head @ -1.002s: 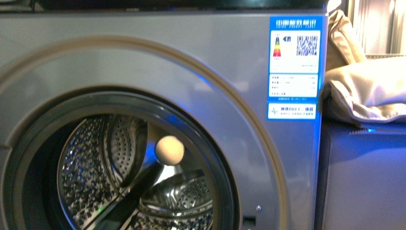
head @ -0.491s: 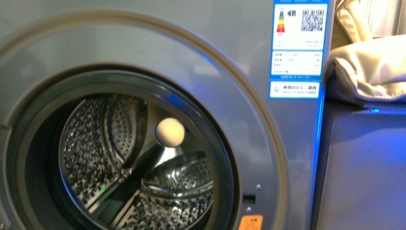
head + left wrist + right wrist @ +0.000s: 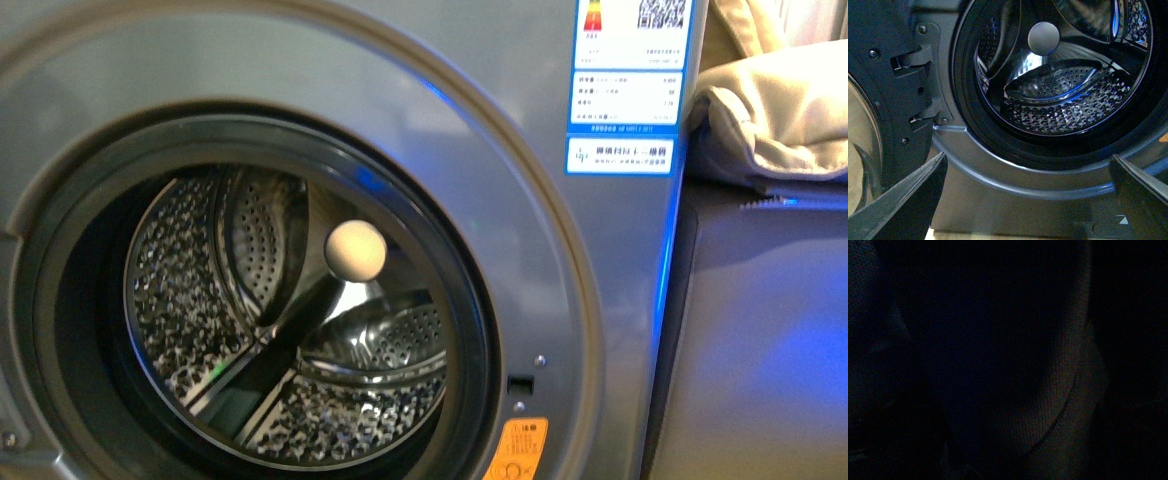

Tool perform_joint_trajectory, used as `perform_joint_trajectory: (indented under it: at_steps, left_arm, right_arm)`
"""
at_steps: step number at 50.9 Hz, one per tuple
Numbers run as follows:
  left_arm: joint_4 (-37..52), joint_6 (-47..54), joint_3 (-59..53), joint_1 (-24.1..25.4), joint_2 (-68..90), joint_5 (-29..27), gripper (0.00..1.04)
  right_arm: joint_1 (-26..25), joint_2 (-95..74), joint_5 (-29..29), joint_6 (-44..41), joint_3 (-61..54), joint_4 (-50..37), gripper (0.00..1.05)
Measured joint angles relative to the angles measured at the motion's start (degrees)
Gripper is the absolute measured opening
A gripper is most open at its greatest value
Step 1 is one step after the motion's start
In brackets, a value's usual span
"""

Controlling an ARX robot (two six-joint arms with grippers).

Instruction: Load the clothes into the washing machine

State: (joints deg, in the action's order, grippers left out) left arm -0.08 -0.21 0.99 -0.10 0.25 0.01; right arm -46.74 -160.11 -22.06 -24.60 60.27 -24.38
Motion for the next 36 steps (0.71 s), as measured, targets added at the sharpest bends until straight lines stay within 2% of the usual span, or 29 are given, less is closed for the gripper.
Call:
perform_joint_trajectory:
  at_steps: [12,23,36]
  left_arm:
    - [0.0,0.0,0.0,0.0,0.0,0.0,0.98]
    - [0.0,0.0,0.0,0.0,0.0,0.0,0.98]
    - [0.0,0.0,0.0,0.0,0.0,0.0,0.98]
  right_arm:
    - [0.7,-5.4,-1.9,1.8,1.8,-5.7,0.97]
    - [-0.6,-7.3,-2.5,1.8,3.4,-5.0,0.97]
    - [-3.1,-9.5,-3.5,-2.7,4.5,-4.3,0.97]
